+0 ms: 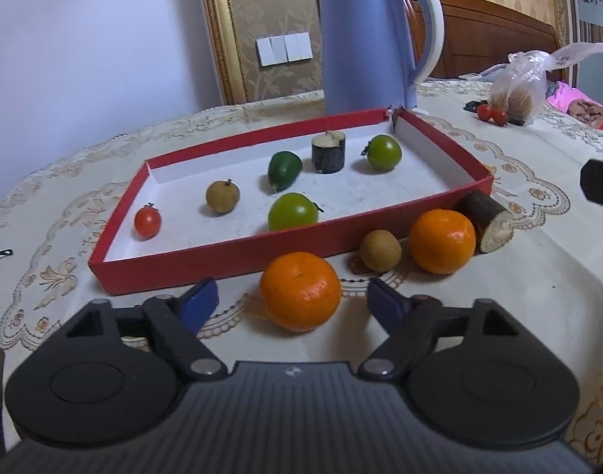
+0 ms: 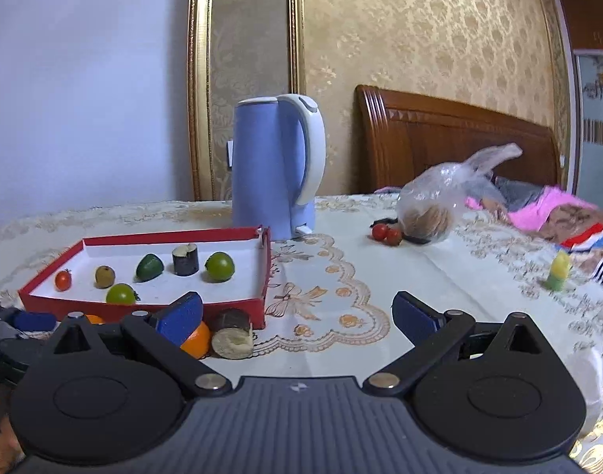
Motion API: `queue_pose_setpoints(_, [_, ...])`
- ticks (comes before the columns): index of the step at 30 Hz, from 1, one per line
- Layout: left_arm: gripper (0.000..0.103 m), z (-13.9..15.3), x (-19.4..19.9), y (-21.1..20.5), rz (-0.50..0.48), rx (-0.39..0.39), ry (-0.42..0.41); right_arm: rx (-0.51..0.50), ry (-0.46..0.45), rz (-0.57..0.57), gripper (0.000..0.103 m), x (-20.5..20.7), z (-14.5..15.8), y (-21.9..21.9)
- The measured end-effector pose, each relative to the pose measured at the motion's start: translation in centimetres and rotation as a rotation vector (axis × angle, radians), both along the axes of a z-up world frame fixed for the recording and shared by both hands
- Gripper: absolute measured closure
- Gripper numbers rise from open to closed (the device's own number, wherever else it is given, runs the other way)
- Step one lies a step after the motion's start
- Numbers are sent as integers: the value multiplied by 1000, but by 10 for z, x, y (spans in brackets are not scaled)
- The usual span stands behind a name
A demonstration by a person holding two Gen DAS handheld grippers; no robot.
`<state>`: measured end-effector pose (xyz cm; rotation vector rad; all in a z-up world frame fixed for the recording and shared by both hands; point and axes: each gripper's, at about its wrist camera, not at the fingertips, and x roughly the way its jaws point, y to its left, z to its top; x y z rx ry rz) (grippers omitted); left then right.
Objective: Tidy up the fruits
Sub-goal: 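Grasp the tangerine in front of the box with the left gripper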
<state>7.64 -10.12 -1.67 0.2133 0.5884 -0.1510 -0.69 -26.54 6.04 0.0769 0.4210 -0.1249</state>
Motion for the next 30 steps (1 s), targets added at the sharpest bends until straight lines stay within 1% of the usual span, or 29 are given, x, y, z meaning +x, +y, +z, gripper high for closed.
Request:
queue_pose_setpoints(2, [53,-1,3,1,-13,-20,20,2,7,5,0,0,-2,1])
queue_pose_setpoints(3, [60,0,5,3,-22,-53,33,-1,12,9,0,0,-4,2])
queue_pose_setpoints(4, [63,0,6,5,-17,-68,38,-4,15,13,0,0,-5,3])
queue_pose_setpoints(10, [64,4,3,13,-30,-114,41,-9,12,53,0,-2,-12,4])
queue_pose_setpoints(12, [64,11,0,16,-27,-109,7,-10,18,71,0,-2,-14,5])
queue_pose_setpoints(14, [64,18,-4,21,-10,-73,-56,-4,24,103,0,-3,-14,5])
queue_pose_setpoints(16, [64,24,-4,29,21,-56,-107,-24,28,130,0,-3,-14,8])
queue_pose_setpoints(17, [64,26,-3,34,34,-64,-124,-48,32,137,0,-2,-15,12])
queue_pose_setpoints(20, [64,27,2,55,82,-132,-171,-86,52,142,0,4,-16,17])
queue_pose_setpoints(21, [64,25,4,60,97,-143,-168,-90,58,136,0,7,-16,17])
queue_pose_setpoints(22, [64,25,7,62,109,-144,-148,-91,61,127,0,10,-16,17])
queue_pose_setpoints(24, [64,25,10,66,112,-159,-136,-99,78,117,0,19,-17,17])
queue_pose_setpoints(25, [64,26,8,66,109,-156,-143,-112,87,112,0,23,-18,18])
queue_pose_setpoints(28, [64,26,1,56,109,-86,-198,-175,110,97,1,35,-24,23])
queue_pose_setpoints(30, [64,26,-4,52,102,-62,-225,-199,131,105,1,44,-29,26])
